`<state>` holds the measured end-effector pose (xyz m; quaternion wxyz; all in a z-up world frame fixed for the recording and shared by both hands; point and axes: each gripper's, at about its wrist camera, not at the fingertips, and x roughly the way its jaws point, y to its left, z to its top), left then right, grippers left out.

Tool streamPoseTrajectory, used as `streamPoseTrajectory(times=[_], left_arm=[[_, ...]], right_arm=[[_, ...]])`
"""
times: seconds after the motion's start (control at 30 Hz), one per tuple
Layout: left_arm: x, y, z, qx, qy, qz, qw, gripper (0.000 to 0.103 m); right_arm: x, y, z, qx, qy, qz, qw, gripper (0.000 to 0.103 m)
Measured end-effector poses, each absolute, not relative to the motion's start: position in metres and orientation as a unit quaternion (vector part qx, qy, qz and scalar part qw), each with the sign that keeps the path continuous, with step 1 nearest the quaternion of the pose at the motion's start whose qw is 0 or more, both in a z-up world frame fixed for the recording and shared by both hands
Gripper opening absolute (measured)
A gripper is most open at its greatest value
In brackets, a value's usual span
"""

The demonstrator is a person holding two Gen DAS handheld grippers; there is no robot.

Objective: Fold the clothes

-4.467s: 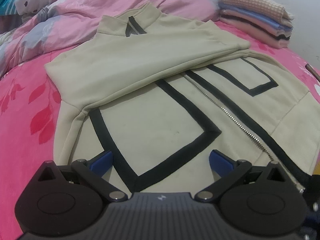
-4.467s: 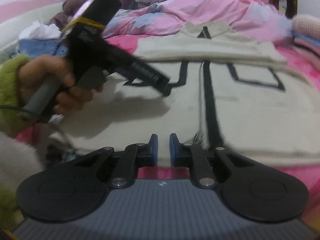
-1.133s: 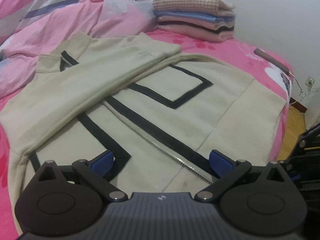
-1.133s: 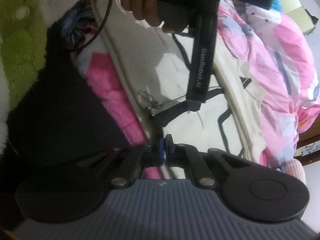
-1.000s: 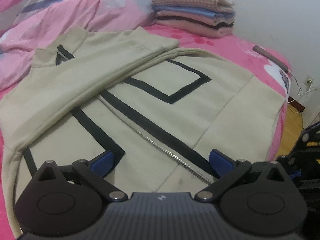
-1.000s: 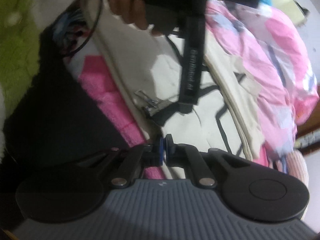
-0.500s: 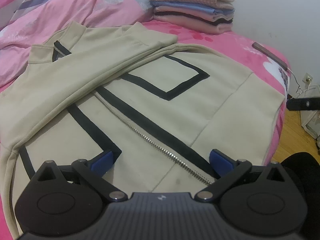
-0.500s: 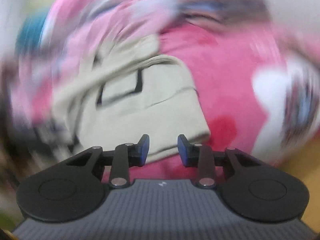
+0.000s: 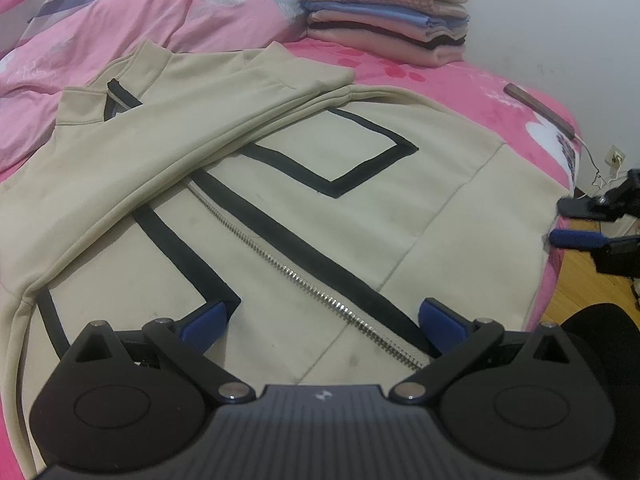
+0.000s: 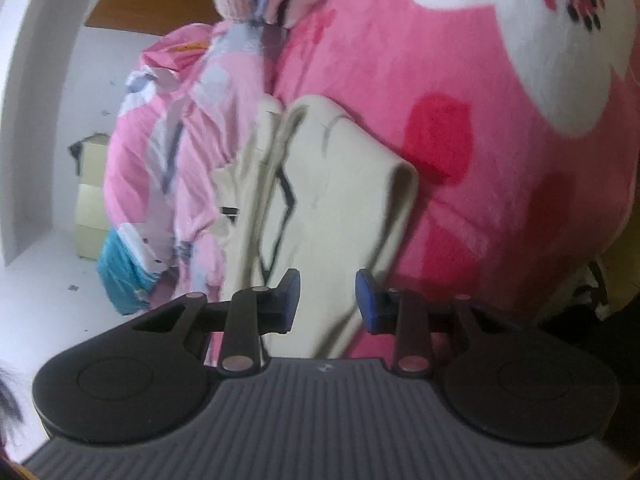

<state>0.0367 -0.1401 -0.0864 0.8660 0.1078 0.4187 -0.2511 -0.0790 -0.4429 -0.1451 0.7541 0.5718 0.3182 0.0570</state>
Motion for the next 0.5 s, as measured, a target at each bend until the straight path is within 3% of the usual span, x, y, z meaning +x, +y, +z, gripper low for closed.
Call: streamPoseTrajectory(times=[0.33, 0.43, 0.5], left_arm=[[0.037, -0.1395, -0.0882, 0.106, 0.417, -0.253, 0.866, 0.103], [0.0371, -0.1395, -0.0879, 0.106, 0.418, -0.254, 0.866, 0.103], [0.0369, -0.1398, -0.0876, 0.107, 0.419, -0.254, 0.865, 0.103]], right_arm=[[-0.075, -0.4396, -0.151, 0.584, 0.315, 0.036, 0.747, 0.027], [-0.075, -0.4361, -0.1467, 0.563, 0.306, 0.022, 0.768, 0.003], [-0.0757, -0.4331, -0.1423, 0.539, 0.301, 0.01, 0.787, 0.001]])
